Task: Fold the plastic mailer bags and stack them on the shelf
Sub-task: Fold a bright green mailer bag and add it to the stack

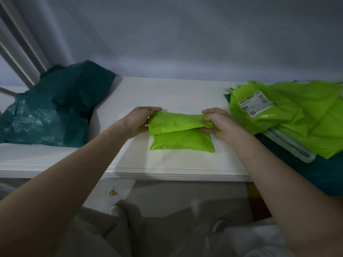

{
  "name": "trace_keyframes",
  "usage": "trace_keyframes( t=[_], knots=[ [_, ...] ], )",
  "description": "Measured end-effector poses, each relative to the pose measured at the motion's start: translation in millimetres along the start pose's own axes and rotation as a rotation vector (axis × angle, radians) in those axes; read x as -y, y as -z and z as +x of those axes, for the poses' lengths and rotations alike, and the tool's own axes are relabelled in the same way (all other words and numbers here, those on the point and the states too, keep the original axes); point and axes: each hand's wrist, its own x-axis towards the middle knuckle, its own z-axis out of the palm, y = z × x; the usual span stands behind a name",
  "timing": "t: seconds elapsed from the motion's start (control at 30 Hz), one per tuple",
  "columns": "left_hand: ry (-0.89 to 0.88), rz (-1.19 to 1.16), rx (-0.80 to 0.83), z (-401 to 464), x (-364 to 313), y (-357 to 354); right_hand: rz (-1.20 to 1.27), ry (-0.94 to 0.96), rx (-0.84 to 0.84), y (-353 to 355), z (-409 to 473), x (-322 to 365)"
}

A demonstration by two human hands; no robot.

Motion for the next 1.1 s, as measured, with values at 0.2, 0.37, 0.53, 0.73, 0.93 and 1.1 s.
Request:
trace_keyframes(
  t=[0.2, 0.37, 0.53, 0.73, 0.93, 1.1],
  knots=[
    [-0.033, 0.183, -0.003, -7, -2, -7, -0.252, 0.092, -0.051, -1, -1, -3],
    [-0.095, 0.162, -0.052, -6, -3, -9, -0.233, 0.007, -0.077, -1, -4, -1],
    [-0.127, 0.148, -0.06, -9, -2, -9, -0.185, 0.007, -0.029, 3, -10, 0],
    [-0.093, 0.328, -0.18, -9, 4, -11, -0.301, 0.02, -0.044, 11, -13, -4],
    [0.047, 0.332, -0.198, -11, 8, -12, -0.325, 0.008, -0.054, 13, -17, -8],
    [-0.027, 0.39, -0.237, -10, 12, -14, -0.347, 0.058, -0.033, 15, -20, -11]
  ],
)
